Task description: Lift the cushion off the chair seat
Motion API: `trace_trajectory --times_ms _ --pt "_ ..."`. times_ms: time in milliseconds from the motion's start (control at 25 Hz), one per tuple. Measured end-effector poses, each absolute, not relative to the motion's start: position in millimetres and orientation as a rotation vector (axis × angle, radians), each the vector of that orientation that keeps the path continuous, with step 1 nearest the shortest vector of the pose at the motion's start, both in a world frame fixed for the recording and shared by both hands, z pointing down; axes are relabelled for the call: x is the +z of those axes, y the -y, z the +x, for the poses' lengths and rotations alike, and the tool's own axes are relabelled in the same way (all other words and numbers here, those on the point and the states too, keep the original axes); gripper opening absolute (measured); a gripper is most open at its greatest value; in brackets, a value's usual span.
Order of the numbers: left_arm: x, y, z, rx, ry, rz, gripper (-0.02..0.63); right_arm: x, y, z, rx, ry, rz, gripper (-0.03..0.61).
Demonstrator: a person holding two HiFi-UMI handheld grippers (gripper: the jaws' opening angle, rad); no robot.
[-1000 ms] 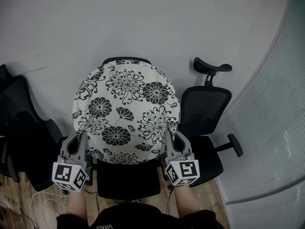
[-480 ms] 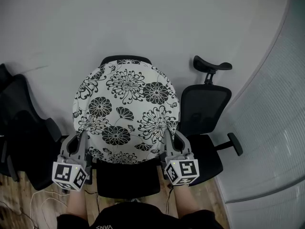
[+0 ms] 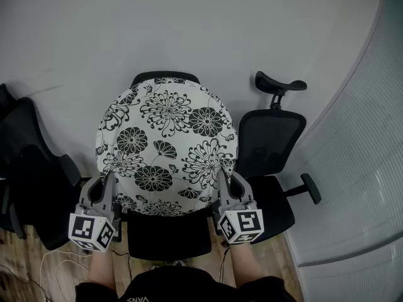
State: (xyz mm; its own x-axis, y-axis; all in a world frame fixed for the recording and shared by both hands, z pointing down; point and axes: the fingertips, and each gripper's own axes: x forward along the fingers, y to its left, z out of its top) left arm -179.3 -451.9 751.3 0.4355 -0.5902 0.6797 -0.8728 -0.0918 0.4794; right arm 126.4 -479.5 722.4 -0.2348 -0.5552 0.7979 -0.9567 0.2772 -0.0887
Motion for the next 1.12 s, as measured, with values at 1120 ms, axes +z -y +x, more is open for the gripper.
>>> trace_trajectory --times_ms 1120 --pt "748.9 453.1 -179.4 0.402 1.262 1.784 0.02 724.9 480.0 126.9 0.784 1.892 1.321 0.037"
